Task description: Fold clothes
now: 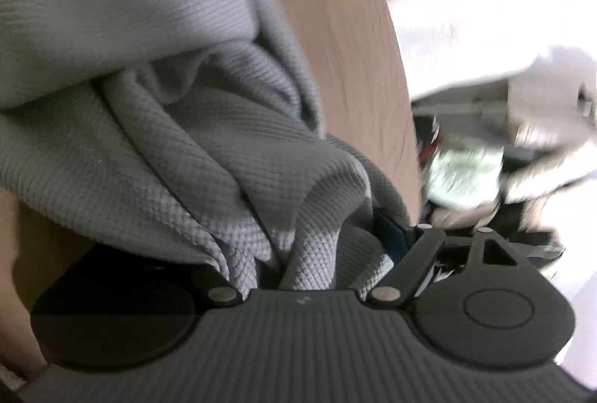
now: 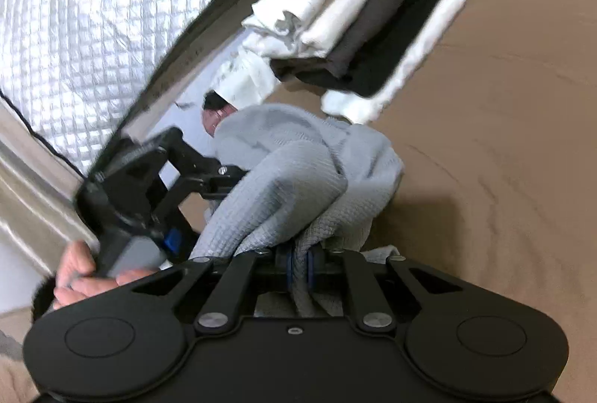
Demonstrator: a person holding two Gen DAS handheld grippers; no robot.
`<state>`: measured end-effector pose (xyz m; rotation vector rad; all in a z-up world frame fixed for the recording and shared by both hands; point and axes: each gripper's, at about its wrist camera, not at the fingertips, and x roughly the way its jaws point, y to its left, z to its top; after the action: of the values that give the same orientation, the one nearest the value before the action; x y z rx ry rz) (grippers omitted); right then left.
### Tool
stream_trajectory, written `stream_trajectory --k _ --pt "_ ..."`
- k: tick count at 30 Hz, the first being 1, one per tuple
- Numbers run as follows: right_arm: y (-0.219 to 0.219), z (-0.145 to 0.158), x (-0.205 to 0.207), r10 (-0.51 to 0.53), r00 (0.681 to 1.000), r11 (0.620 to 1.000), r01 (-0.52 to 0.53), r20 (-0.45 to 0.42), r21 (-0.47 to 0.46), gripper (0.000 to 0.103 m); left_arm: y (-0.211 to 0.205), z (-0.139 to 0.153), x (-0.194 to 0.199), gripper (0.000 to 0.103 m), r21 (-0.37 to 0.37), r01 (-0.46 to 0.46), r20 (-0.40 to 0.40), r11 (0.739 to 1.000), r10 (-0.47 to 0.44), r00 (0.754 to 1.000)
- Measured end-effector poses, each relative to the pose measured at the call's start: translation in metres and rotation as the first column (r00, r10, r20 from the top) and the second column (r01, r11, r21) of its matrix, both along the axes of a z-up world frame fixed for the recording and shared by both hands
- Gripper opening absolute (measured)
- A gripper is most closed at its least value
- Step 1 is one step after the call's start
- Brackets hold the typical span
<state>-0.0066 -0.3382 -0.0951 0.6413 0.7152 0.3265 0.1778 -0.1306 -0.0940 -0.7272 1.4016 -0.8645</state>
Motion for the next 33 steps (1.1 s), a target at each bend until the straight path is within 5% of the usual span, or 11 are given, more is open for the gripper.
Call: stream_trajectory --k 2,8,15,21,28,33 --pt "-0.003 0.005 -0.022 0.007 1.0 0.999 -0.007 0.007 -0.041 0.013 -0.022 0.013 -0.012 0.08 -0.015 0.04 0.045 0.999 -0.04 0.998" --pt "-0.003 0.038 -0.051 0.074 0.995 0.981 -0.06 0.071 -0.182 0.013 -0.026 0.084 -0.024 0.081 -0.085 -0.029 0.182 0.996 0.044 0.982" --pt "-0.009 0.081 -0.055 0.154 0.98 0.964 -0.121 0.124 -0.238 0.012 -0.027 0.115 -0.042 0.081 -0.144 -0.034 0.264 0.989 0.071 0.962" --pt "0.01 0.129 -0.046 0.196 0.968 0.91 -0.12 0.157 -0.397 0.011 -0.028 0.14 -0.057 0.081 -0.195 -0.033 0.327 0.98 0.097 0.94" --pt "-0.013 0.221 -0.051 0.147 0.947 0.883 0.005 0.285 -0.47 0.011 -0.047 0.275 -0.036 0.081 -0.228 0.128 0.557 0.965 0.021 0.83" --pt "-0.028 0.275 -0.073 0.067 0.883 0.781 0.244 0.465 -0.575 0.01 -0.077 0.35 -0.033 0.081 -0.238 0.214 0.701 0.947 0.015 0.713"
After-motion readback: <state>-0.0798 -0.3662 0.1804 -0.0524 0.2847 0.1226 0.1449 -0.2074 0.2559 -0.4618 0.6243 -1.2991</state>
